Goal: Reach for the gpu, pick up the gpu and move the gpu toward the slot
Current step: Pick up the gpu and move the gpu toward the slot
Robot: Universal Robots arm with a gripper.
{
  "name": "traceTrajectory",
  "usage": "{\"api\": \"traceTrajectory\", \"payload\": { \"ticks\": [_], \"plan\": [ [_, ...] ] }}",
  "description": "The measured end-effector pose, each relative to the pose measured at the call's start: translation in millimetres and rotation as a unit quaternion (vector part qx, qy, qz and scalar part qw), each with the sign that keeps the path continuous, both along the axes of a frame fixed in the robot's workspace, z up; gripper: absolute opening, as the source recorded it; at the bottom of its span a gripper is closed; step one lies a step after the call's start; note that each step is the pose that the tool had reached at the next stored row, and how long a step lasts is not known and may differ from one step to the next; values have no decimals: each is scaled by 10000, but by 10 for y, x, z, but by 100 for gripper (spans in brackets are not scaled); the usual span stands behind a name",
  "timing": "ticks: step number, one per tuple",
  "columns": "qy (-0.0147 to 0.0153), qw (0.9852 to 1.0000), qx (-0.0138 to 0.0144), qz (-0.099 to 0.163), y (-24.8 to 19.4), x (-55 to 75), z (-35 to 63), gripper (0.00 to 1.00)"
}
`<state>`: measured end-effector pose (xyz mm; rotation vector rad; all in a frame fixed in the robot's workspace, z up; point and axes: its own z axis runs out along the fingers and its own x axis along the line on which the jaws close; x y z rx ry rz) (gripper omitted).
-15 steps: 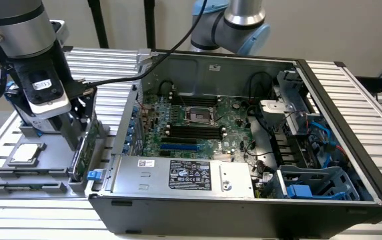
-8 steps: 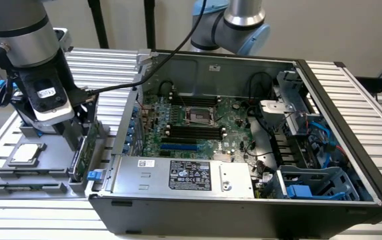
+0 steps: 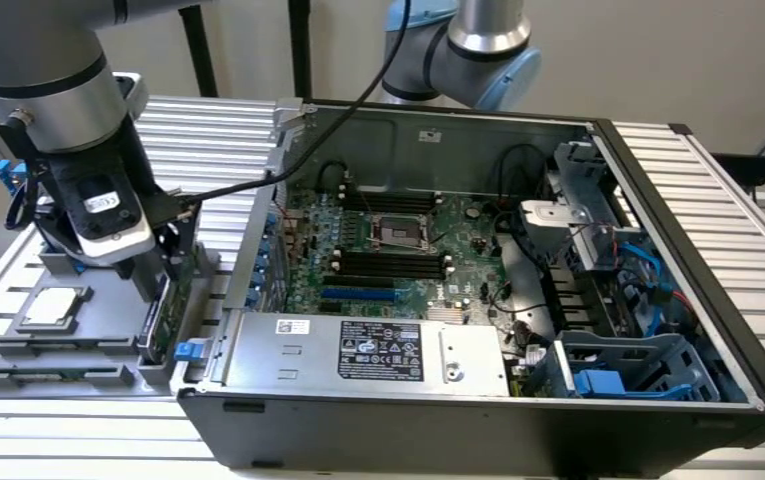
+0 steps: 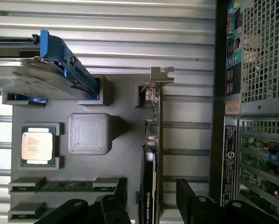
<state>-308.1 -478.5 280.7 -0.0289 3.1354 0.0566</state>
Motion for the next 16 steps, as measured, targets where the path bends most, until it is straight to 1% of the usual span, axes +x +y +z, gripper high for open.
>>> {"api": "traceTrajectory", "payload": {
  "ticks": [3,6,9,11,16],
  "plan": [
    [-1,10000,1,-5,16,1,-56,54],
    [0,10000,0,-8,48,1,-109,54],
    [-1,10000,1,-8,71,0,-166,54],
    [0,10000,-2,-8,75,-3,-201,54],
    [-1,10000,-22,-11,75,-22,-290,54]
  ]
}}
